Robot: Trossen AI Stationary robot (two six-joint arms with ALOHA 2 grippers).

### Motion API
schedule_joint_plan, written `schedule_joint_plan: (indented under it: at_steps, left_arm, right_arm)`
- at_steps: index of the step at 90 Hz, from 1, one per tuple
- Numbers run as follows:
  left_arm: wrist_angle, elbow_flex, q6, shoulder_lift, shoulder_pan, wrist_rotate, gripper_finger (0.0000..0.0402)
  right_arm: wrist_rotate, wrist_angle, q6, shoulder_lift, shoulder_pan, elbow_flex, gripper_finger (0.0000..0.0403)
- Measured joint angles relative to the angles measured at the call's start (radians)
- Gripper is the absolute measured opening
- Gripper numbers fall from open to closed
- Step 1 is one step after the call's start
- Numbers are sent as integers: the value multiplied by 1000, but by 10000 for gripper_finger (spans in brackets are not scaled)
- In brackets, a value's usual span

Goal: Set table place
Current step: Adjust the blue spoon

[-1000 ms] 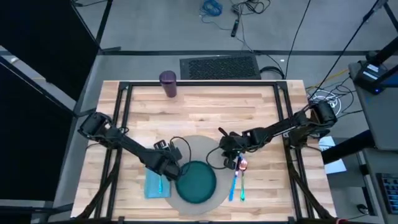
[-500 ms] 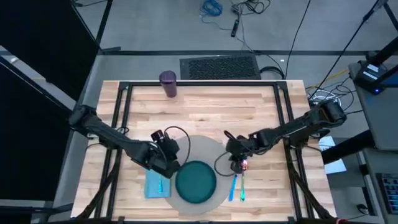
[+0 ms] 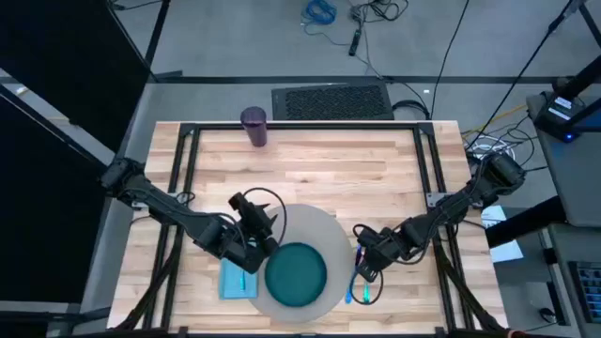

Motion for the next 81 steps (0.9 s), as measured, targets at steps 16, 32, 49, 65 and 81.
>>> schedule_joint_plan:
  at_steps: [16, 32, 49, 65, 81]
  left_arm:
    - [29, 0, 8, 0, 0, 0, 162]
    - [28, 0, 14, 0, 0, 15, 162]
    - [25, 0, 45, 0, 2, 23, 162]
    - [25, 0, 60, 0, 3, 23, 162]
    - [25, 0, 68, 0, 3, 23, 162]
  right_arm:
    - [52, -37, 136, 0, 7, 0, 11]
    - [162, -64, 292, 11, 50, 0, 27]
    - [153, -16, 289, 10, 57, 0, 28]
    - [138, 42, 299, 10, 57, 0, 33]
    - [136, 37, 320, 10, 57, 0, 71]
